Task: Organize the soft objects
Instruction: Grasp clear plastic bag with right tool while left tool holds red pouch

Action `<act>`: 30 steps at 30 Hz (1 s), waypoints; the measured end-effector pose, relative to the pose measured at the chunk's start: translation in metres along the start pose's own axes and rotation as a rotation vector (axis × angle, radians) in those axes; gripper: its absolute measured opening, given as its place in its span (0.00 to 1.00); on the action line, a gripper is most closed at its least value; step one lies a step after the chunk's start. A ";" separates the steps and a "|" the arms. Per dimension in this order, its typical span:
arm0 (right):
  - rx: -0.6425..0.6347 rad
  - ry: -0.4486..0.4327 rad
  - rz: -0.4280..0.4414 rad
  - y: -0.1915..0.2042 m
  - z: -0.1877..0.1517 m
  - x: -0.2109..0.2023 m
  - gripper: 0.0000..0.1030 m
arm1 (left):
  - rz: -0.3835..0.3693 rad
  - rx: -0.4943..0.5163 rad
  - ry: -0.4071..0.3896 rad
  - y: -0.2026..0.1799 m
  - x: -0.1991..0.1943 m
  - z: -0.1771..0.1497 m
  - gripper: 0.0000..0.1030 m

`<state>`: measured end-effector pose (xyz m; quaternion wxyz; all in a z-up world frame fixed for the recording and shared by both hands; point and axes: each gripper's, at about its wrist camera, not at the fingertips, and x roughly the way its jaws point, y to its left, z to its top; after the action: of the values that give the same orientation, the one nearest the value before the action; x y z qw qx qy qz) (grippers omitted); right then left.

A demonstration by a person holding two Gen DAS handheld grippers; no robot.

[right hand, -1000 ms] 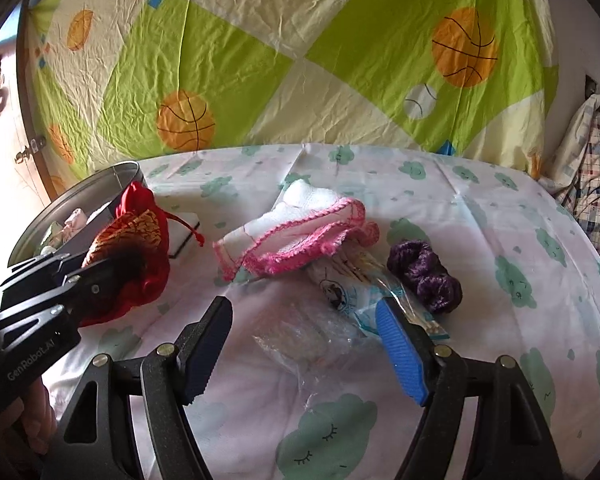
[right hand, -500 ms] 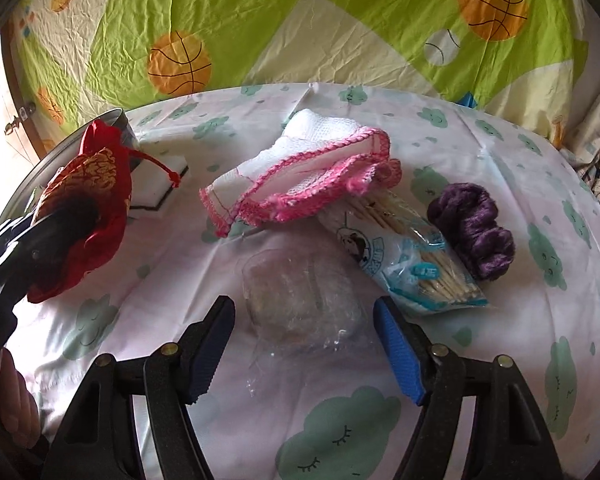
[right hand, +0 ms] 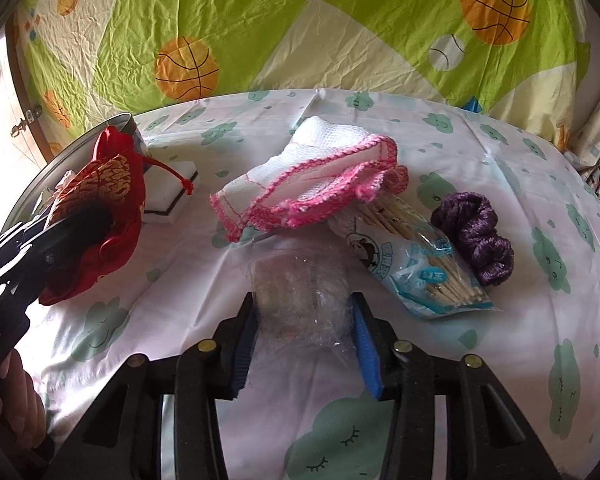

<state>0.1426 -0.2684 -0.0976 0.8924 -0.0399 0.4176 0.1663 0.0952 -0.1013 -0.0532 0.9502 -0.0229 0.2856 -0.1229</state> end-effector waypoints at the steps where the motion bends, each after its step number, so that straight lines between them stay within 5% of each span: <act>1: -0.004 -0.005 0.005 0.001 0.000 -0.001 0.43 | 0.000 0.002 -0.002 -0.001 0.000 0.000 0.16; 30: -0.055 -0.357 -0.041 0.015 -0.014 -0.062 0.41 | 0.035 0.001 -0.117 -0.001 -0.020 -0.002 0.16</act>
<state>0.0908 -0.2734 -0.0588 0.9541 -0.0428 0.2471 0.1638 0.0779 -0.0968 -0.0440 0.9672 -0.0245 0.2300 -0.1051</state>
